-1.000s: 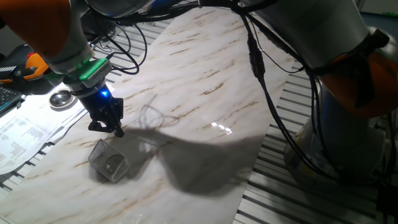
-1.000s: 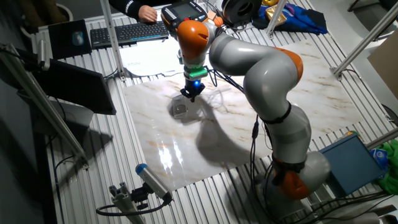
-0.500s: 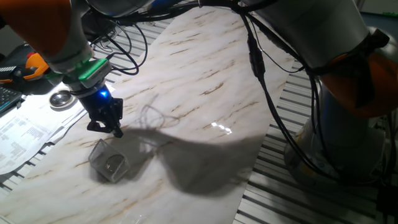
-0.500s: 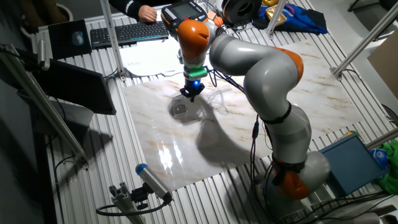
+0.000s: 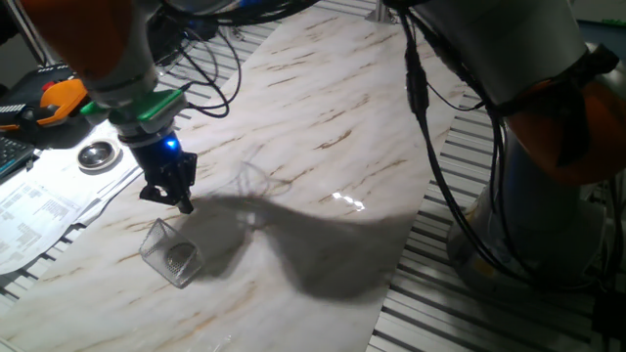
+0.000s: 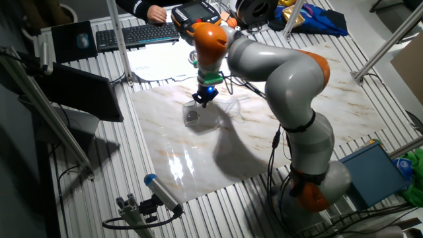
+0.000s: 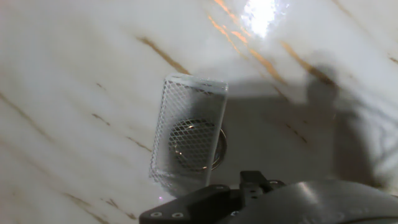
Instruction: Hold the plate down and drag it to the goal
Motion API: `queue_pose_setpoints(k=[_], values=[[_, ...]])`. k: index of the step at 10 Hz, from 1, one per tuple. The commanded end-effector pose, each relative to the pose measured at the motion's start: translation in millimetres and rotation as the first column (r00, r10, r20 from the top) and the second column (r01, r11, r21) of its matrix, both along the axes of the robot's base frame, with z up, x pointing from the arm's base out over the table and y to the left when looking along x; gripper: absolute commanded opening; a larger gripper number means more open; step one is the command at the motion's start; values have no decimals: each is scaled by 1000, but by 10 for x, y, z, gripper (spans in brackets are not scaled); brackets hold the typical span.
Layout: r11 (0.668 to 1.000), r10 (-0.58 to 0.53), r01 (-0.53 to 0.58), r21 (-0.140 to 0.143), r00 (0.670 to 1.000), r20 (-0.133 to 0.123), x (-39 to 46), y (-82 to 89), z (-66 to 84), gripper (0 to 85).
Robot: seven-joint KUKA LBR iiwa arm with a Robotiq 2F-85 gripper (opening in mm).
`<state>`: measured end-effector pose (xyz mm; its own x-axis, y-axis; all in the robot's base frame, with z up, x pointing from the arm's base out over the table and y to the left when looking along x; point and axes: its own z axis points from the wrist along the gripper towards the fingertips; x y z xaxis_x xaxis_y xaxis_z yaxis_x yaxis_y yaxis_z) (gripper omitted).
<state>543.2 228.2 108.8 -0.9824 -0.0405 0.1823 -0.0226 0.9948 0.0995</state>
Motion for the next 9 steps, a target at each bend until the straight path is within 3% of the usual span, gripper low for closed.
queue_pose_setpoints(k=[1, 3, 5, 9], values=[[1000, 0, 0, -2, 1000, 4, -8, 4, 5, 0], [1000, -5, 6, -7, 999, 36, -29, -15, 28, 0], [1000, -23, 23, 5, 999, 29, -29, -16, 20, 0], [999, -36, 36, 4, 999, 37, -72, -73, 52, 0]])
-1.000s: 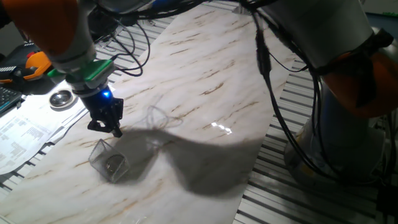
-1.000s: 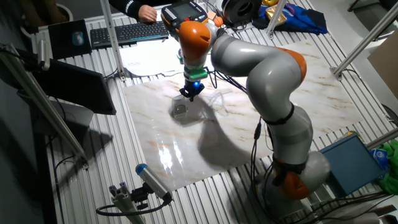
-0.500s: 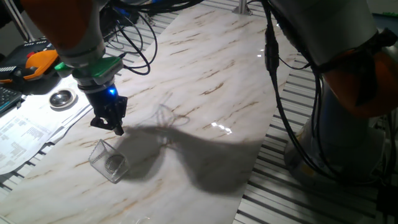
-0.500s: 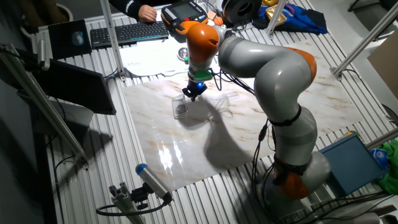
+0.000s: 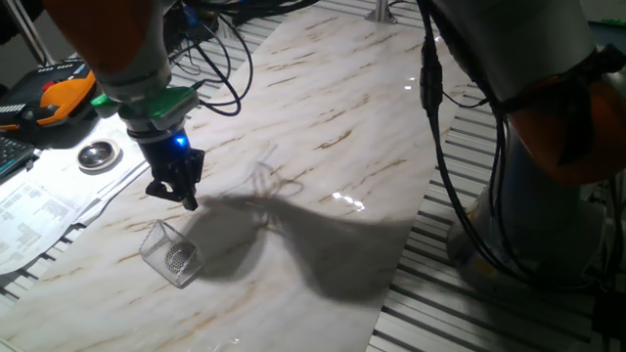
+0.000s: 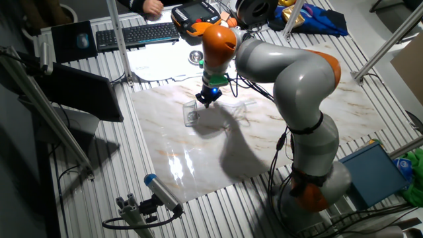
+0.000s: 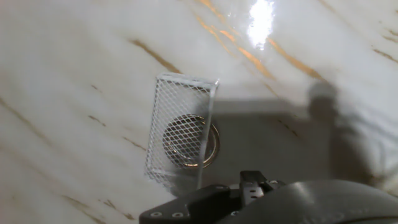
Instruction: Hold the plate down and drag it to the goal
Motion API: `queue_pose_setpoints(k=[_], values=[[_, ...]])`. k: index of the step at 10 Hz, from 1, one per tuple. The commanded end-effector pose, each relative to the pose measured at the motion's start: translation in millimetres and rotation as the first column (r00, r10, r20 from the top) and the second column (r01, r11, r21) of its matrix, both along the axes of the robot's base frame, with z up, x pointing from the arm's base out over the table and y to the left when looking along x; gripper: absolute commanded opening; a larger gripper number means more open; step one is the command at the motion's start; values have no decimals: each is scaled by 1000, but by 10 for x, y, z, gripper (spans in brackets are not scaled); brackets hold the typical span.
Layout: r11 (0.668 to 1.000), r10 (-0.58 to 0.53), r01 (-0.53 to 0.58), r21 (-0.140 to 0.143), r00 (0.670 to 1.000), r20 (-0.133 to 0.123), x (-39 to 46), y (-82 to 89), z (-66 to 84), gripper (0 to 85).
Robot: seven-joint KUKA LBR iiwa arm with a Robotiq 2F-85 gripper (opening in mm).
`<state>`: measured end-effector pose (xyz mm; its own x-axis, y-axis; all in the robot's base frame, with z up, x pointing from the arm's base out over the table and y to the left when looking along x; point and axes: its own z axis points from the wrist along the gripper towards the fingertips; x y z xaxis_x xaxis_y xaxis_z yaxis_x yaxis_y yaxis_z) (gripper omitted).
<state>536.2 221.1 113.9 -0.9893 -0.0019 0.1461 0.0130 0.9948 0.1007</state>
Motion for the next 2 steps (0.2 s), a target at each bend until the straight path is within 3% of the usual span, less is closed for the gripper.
queue_pose_setpoints(k=[1, 2], values=[[1000, -4, 4, -1, 1000, -3, 3, 8, -7, 0], [1000, -12, 12, 1, 1000, -5, 1, 24, -6, 0]])
